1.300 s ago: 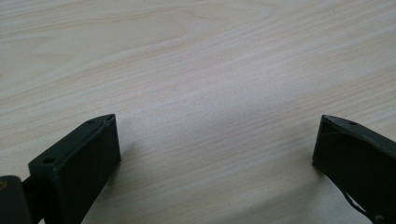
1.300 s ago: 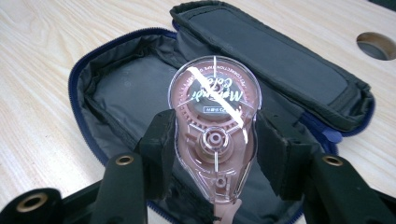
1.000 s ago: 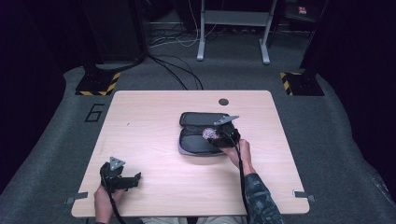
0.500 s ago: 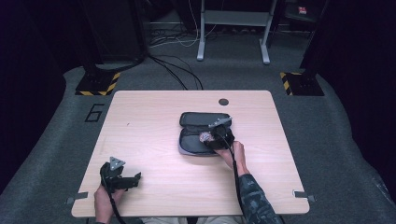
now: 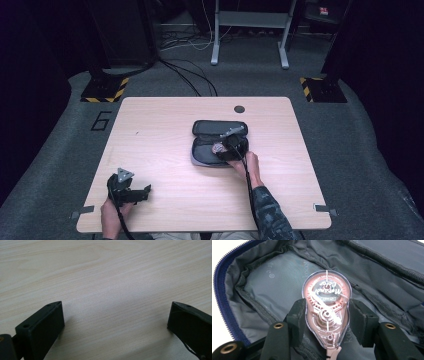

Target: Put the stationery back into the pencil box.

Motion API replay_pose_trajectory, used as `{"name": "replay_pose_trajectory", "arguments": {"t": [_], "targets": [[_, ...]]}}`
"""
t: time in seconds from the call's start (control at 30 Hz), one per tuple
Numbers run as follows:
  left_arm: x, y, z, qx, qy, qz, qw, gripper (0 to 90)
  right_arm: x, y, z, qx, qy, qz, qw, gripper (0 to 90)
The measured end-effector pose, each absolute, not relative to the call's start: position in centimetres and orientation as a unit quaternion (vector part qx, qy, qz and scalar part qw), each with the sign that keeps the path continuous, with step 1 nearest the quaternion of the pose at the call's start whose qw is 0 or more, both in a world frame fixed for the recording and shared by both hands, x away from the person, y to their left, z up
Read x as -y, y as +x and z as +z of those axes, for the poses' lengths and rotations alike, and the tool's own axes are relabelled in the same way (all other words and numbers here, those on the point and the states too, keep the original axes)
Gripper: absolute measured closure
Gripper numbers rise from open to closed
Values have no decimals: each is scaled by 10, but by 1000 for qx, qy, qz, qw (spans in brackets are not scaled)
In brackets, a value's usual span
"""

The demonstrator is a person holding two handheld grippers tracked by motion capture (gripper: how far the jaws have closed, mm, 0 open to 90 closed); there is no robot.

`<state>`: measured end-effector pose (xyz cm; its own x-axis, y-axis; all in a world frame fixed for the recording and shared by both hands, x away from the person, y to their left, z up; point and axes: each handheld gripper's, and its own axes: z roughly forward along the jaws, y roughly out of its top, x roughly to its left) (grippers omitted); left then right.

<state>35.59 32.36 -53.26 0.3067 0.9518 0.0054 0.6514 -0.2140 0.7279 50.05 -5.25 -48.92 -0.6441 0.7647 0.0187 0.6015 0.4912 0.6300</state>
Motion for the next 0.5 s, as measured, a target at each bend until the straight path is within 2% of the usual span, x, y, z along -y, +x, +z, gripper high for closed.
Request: {"name": "replay_pose_trajectory", "arguments": {"t": [0.27, 0.5], "targets": [[-324, 356, -533, -540, 743, 235, 319, 6, 53, 502, -489, -848, 407, 312, 132, 482], [-324, 356, -533, -540, 743, 236, 319, 5, 58, 502, -484, -841, 416, 324, 122, 329]]}}
